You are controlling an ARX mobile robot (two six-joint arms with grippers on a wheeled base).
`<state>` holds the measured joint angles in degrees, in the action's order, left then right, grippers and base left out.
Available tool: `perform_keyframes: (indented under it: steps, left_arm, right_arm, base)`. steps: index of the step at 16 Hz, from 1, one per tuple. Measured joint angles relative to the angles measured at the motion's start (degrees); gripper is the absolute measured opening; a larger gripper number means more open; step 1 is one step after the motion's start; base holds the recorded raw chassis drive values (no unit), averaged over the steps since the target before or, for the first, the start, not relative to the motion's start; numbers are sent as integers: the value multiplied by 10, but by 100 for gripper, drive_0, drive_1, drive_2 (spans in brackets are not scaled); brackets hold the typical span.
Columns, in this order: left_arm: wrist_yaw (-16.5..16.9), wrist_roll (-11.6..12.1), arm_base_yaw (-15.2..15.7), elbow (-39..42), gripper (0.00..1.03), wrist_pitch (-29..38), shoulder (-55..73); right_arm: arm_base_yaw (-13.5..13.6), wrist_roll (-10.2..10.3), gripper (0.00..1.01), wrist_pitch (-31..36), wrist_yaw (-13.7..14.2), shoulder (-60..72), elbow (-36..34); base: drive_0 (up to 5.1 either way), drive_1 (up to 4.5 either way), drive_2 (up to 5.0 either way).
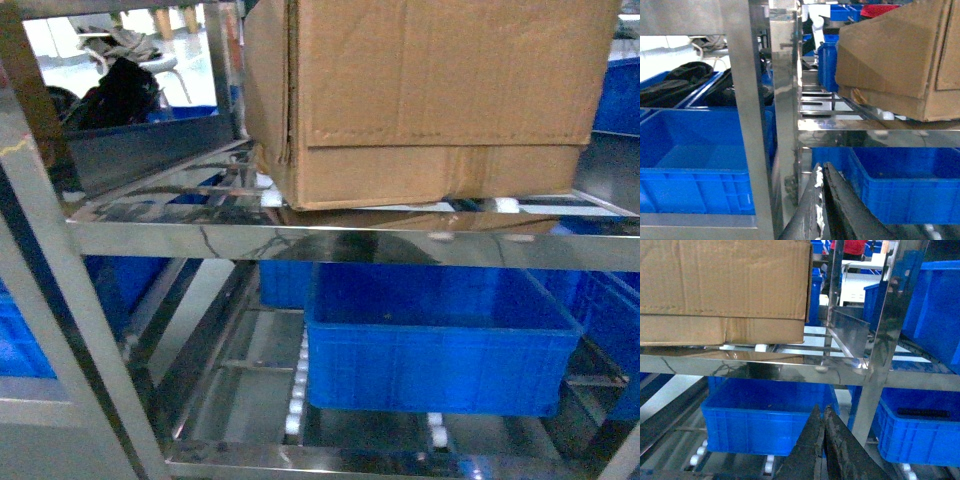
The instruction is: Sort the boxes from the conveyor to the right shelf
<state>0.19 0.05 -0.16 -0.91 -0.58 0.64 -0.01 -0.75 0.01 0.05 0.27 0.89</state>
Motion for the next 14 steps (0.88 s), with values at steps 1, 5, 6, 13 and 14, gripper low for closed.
perform_keyframes:
  steps: [1, 5, 6, 13, 14]
  left_arm:
    - [-2, 0, 0, 0, 2, 3, 0]
    - [-2, 0, 0, 0, 2, 3, 0]
    - [-2, 0, 0, 0, 2, 3, 0]
    - [-2, 0, 0, 0, 52, 3, 0]
    - [-2, 0, 0, 0, 65, 3, 0]
  right_arm:
    - [0, 0, 2, -7, 0, 0, 0]
    - [0, 0, 2, -2, -1, 0, 0]
    - [0, 0, 2, -3, -1, 0, 0]
    - [0, 0, 49, -3, -1, 0, 0]
    - [0, 0, 62, -3, -1, 0, 0]
  base:
    - [0, 0, 0]
    - [0, 0, 0]
    - [0, 0, 0]
    - [0, 0, 0]
    - [0, 0, 0]
